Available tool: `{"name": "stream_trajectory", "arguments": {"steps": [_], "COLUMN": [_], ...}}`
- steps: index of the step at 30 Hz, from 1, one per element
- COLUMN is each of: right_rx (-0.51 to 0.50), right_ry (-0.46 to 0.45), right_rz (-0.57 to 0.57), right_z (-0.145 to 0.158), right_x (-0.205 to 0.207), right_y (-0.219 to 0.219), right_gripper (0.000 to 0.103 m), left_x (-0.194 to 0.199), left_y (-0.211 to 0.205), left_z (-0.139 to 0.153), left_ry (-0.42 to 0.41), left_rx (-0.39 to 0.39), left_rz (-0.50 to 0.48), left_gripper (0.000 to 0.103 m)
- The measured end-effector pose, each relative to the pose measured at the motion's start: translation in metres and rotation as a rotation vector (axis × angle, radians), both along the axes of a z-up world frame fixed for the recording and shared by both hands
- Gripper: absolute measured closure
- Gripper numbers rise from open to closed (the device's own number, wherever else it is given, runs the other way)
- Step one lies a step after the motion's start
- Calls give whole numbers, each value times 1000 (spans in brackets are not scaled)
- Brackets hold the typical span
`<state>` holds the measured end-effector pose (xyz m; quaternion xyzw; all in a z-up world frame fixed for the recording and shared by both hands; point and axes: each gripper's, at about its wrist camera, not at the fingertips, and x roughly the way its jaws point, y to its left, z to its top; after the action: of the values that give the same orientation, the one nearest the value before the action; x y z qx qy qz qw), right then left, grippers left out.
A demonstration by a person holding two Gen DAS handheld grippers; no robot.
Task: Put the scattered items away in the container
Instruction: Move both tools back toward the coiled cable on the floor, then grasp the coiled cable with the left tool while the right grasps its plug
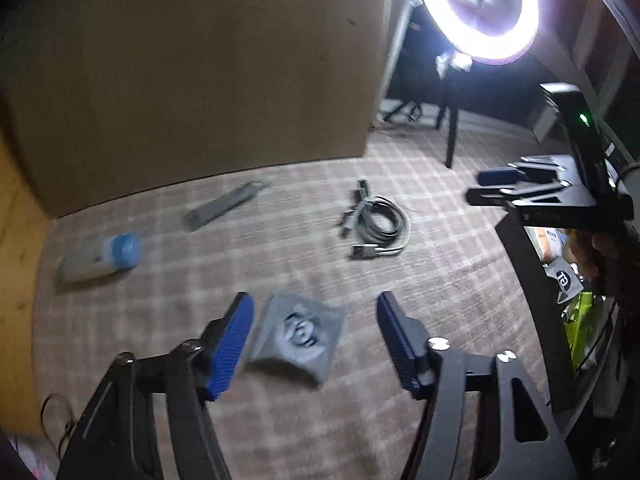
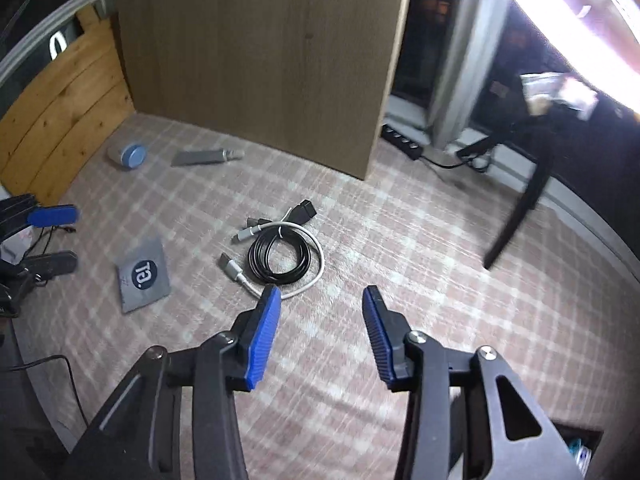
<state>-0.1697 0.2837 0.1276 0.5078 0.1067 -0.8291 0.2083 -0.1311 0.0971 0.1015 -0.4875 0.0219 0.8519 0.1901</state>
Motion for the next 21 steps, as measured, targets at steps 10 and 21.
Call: {"name": "stream_trajectory", "arguments": {"steps": [10, 21], "right_rx": [-10, -70], "right_ry": [-99, -153], "right_rz": [106, 186], "right_z": [-50, -74], "right_x": [-60, -79], "right_y": [0, -20], "right_gripper": [72, 81], "left_x": [-57, -157], "left_y": [73, 95], "left_z": [-36, -54], "left_ry": [28, -128], "left_rx": [-146, -93], "left_rz": [-289, -296], "left_gripper": [57, 68]}}
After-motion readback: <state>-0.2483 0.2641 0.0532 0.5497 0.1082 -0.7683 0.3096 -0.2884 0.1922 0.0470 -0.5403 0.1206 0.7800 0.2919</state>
